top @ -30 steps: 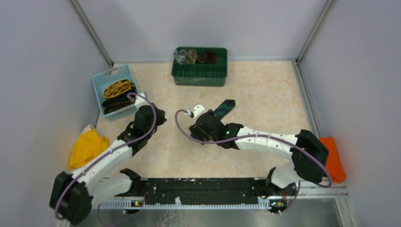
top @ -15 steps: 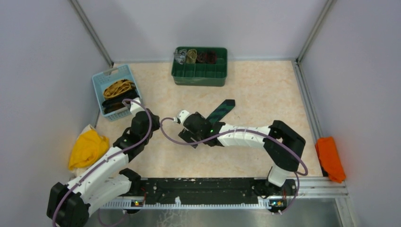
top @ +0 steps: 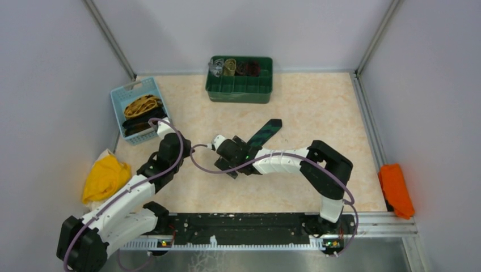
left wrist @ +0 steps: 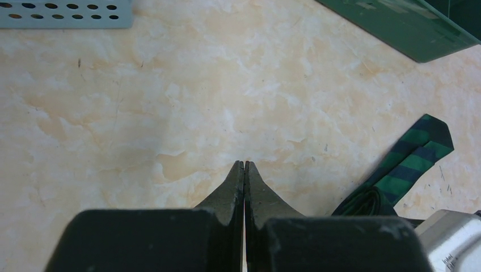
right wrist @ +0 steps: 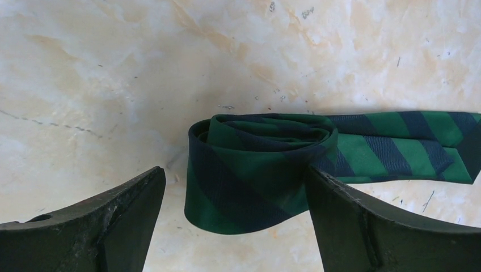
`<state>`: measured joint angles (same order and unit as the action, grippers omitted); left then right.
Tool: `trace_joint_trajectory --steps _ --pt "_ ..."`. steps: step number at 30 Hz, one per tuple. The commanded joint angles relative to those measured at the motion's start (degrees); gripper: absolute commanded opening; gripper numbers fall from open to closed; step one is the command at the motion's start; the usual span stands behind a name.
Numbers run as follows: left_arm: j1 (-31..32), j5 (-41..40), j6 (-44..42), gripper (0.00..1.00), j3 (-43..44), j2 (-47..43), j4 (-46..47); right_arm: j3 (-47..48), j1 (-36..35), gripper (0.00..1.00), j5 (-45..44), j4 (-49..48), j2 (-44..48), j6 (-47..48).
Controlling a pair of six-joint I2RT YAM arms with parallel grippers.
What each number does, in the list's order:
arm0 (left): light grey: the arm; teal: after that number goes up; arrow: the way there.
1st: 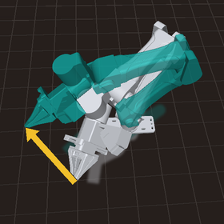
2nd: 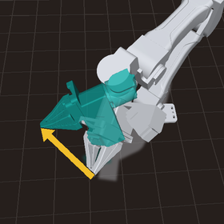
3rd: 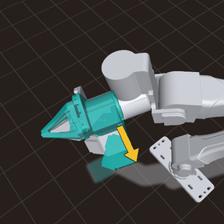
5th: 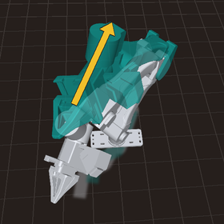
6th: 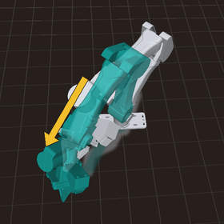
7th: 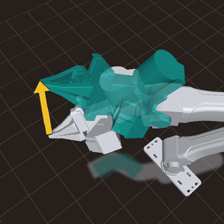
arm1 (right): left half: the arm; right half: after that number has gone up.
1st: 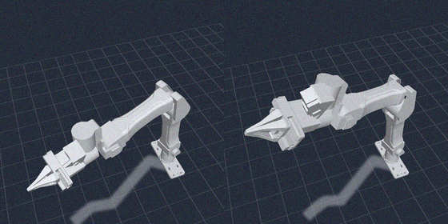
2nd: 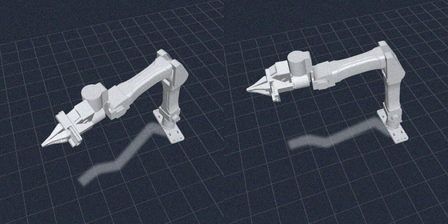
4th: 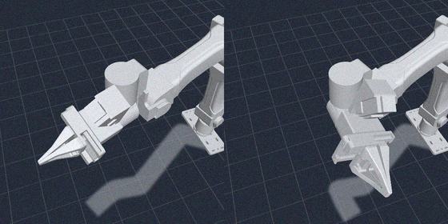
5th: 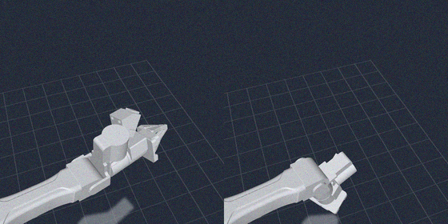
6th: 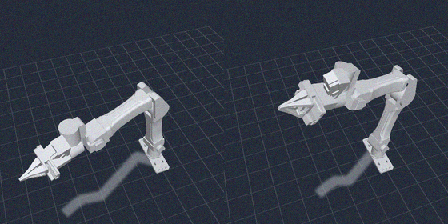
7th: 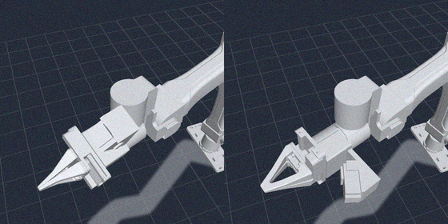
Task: Roll the ties
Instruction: Roll the tie at the center of the board.
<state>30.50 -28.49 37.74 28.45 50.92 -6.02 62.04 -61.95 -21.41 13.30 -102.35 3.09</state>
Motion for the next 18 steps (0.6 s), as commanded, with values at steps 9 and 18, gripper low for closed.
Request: trace_joint_trajectory --steps 9,18 --pt "-0.27 0.95 -1.30 0.00 1.68 1.01 1.82 3.67 6.06 0.88 1.65 2.63 -4.37 -2.66" --pt "-0.49 1.30 -1.87 0.00 2.04 3.05 2.44 6.06 7.00 0.60 5.59 3.78 -6.70 -5.87"
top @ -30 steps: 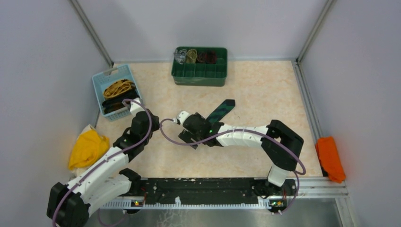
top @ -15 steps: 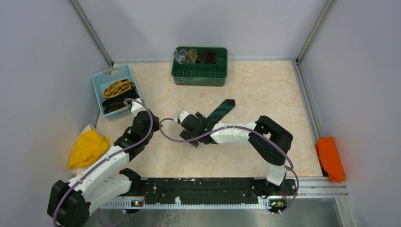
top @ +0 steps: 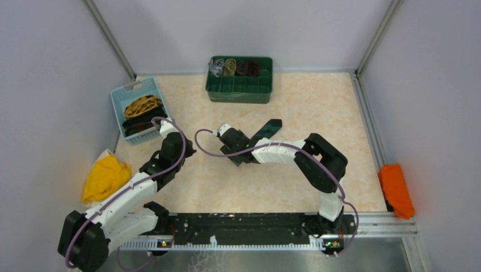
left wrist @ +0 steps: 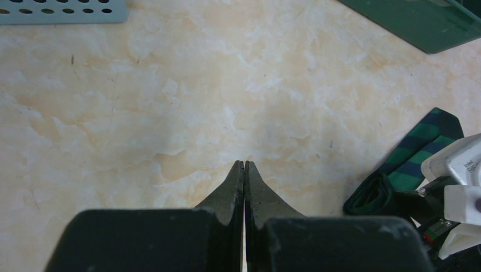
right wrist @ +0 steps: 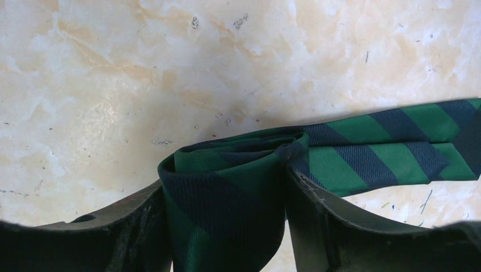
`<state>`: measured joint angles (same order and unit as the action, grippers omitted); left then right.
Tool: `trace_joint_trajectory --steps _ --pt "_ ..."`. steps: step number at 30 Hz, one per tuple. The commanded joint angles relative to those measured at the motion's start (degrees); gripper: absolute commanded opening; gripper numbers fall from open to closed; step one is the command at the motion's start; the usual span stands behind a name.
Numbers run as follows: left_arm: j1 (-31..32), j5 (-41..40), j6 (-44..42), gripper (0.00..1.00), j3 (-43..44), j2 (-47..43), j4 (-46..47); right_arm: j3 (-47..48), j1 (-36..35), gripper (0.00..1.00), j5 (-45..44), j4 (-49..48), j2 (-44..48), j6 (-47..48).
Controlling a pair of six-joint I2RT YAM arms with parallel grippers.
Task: Roll the ties
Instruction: Roll the tie at the center of the board.
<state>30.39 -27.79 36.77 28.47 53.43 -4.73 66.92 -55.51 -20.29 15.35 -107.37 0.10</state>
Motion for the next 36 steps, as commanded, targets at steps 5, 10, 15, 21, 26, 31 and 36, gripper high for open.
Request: trace_joint_trajectory --steps 5,10,15,21,26,31,36 --pt "-1.22 -0.44 -1.00 0.00 3.62 0.47 -1.08 1.50 0.99 0.57 16.05 0.01 0.54 -6.27" --pt "-2.03 -0.51 -2.10 0.00 4.98 -0.12 -2.36 3.30 1.37 0.54 27.54 -0.52 0.39 -12.35" --pt "-2.38 0.61 -3.57 0.00 5.90 0.16 -1.39 3.47 2.57 0.53 37.30 -2.04 -1.28 -18.26" --pt "-2.46 4.90 -5.06 0.00 6.46 3.71 1.94 1.58 7.86 0.51 46.58 -5.53 -5.06 -22.84" --pt "-2.45 7.51 -5.31 0.00 7.02 7.92 3.63 0.35 11.83 0.54 48.82 -6.50 -6.43 -23.12" --pt "-2.47 9.61 -5.53 0.00 6.93 10.36 5.53 0.82 12.97 0.64 47.40 -5.41 -5.73 -20.64" --pt "-2.46 10.70 -5.50 0.00 6.95 12.17 6.52 0.56 12.97 0.76 47.53 -5.11 -2.38 -18.71"
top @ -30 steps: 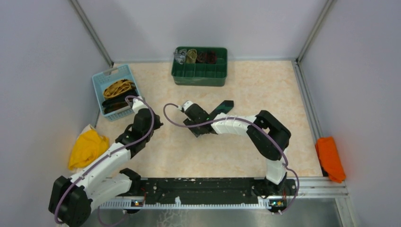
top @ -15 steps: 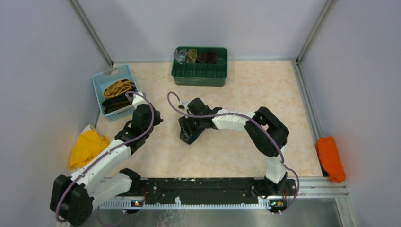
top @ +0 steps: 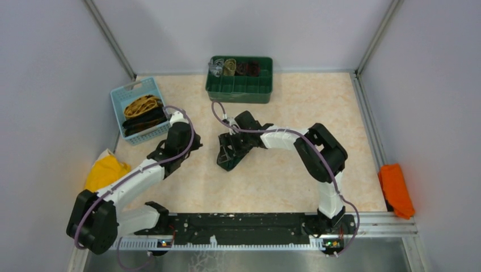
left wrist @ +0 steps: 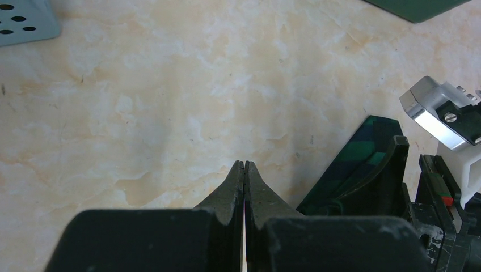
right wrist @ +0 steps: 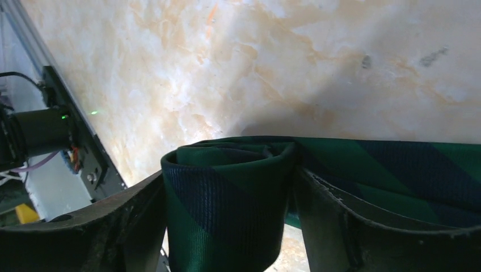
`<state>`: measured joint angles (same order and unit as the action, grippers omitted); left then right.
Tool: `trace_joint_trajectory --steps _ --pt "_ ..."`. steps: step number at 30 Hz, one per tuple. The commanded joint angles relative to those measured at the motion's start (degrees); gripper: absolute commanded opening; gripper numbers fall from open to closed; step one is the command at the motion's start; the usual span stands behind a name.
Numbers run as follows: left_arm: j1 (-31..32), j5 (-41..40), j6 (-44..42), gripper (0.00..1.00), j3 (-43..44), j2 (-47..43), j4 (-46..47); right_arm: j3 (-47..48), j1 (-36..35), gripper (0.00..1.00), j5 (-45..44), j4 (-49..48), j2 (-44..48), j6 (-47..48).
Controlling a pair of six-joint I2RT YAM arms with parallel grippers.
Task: Roll the ties
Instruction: Roll the tie at the center of the board.
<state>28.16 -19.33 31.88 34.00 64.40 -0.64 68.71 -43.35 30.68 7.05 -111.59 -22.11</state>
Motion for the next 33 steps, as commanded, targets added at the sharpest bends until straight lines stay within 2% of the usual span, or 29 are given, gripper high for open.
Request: trace_joint_trajectory --steps 1,9,12,17,20,26,33 --pt "-0.26 2.58 -0.55 0.00 1.33 1.62 2.76 -1.08 0.86 0.77 -4.00 3.68 2.47 3.79" --pt "-0.24 6.86 -0.15 0.00 2.20 5.98 3.71 0.39 0.82 0.78 -8.64 7.96 5.39 5.07" --pt "-0.24 7.52 -0.22 0.00 2.08 7.01 4.34 0.43 0.95 0.81 -7.37 7.87 5.75 5.61" --pt "-0.21 8.21 -0.33 0.00 1.99 8.55 5.05 0.56 1.71 0.81 -2.37 6.50 5.60 4.48" --pt "-0.25 9.25 -0.50 0.00 2.21 9.80 5.61 1.35 2.42 0.82 -4.56 8.15 5.95 5.61" --pt "-0.25 11.25 -0.62 0.00 3.13 13.09 6.51 1.84 3.30 0.97 -8.39 8.87 8.71 8.26" --pt "-0.26 13.04 -0.76 0.00 4.07 15.86 7.23 3.44 3.85 0.97 -13.12 11.10 10.21 9.76"
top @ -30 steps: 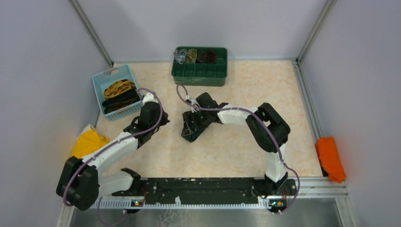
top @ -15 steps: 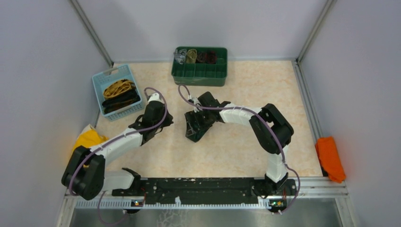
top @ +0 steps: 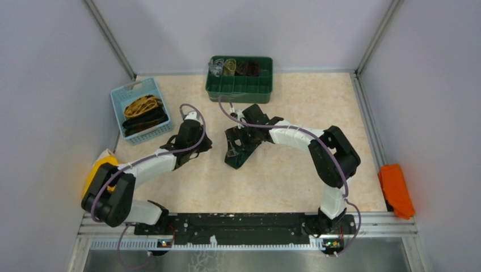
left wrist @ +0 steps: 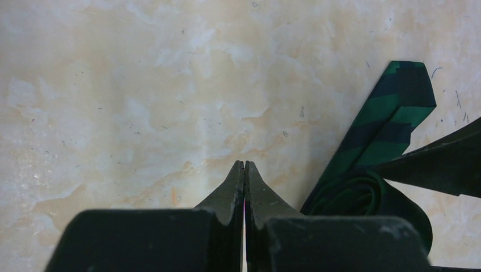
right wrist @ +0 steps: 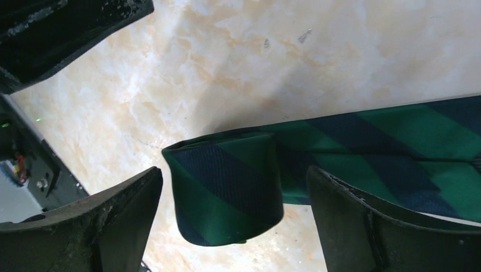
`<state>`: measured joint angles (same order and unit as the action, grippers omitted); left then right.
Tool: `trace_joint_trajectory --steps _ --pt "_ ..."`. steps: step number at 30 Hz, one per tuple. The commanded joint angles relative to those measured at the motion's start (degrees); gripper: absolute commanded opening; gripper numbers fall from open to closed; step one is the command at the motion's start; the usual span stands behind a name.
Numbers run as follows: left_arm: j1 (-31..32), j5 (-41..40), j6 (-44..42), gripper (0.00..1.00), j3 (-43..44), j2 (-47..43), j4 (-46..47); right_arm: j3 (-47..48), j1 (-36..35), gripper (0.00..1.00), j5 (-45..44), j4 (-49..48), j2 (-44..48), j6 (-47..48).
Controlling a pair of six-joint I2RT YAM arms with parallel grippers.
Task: Roll the ties
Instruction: Roll the tie at the center of the board.
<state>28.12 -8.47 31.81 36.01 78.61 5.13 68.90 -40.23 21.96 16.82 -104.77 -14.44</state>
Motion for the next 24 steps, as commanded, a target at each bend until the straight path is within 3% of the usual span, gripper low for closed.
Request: trace_joint_trajectory --steps 1,16,21,24 --pt "-0.18 2.76 -0.71 0.00 2.24 2.02 1.53 3.46 0.73 0.97 -6.38 2.08 3.44 2.46" --pt "0.43 12.33 -1.68 0.00 7.56 11.75 5.30 1.78 0.72 0.87 -27.38 1.71 5.52 5.42" --pt "0.58 14.88 -2.33 0.00 9.83 16.07 6.67 2.25 0.72 0.81 -29.18 2.52 4.16 5.65" --pt "0.62 14.58 -3.37 0.00 11.73 19.54 7.20 0.17 0.69 0.75 -30.28 0.85 7.93 4.63"
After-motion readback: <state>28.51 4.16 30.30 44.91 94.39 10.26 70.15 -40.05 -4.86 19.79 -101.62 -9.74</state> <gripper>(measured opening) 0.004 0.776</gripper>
